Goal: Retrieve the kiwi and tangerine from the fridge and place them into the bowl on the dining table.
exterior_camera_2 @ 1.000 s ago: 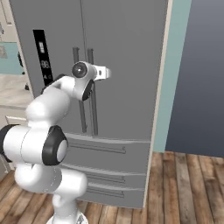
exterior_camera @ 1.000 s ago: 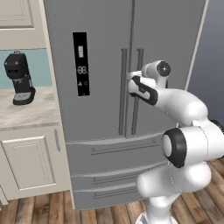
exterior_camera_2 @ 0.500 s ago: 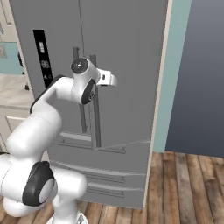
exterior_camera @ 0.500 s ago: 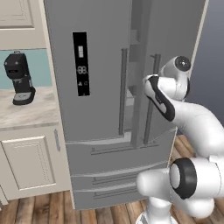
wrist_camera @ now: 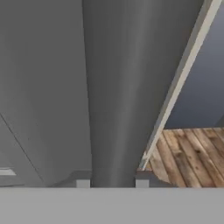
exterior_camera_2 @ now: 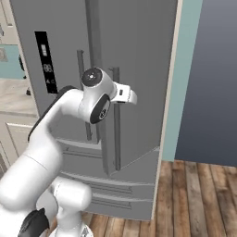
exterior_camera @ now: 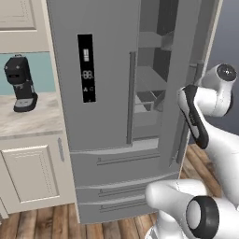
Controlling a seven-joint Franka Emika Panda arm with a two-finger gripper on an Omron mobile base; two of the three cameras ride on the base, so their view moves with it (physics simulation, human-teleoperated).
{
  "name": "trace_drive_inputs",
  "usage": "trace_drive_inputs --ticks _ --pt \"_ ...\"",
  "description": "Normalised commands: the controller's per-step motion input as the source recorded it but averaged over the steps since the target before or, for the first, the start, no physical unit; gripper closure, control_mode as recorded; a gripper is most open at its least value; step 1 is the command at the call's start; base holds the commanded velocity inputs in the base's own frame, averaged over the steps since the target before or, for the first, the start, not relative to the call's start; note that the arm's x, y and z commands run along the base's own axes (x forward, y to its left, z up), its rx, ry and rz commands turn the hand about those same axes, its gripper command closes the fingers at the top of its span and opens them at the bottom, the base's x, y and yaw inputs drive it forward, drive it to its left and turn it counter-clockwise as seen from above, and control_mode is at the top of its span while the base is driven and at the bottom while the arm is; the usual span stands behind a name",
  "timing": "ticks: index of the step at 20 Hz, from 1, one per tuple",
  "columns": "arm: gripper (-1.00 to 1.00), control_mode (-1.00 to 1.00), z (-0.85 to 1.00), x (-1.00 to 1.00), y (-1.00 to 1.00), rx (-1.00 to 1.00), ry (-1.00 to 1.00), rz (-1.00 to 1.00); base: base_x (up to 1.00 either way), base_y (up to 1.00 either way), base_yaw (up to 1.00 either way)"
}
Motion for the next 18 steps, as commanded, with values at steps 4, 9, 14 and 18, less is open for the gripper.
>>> trace_drive_inputs --ticks 4,9,14,18 --pt "1.0 -1.0 0.18 -0.86 -0.47 0.0 -0.05 0.0 0.0 0.0 0.0" --pt "-1.0 -1.0 0.45 -0.99 -0.08 0.0 -0.06 0.0 0.0 0.0 0.0" --pt "-1.0 -1.0 0.6 -1.0 0.04 -0.03 0.04 0.0 0.0 0.0 0.0" --pt "-1.0 -1.0 0.57 -0.76 0.6 -0.17 0.17 0.0 0.0 0.0 0.0"
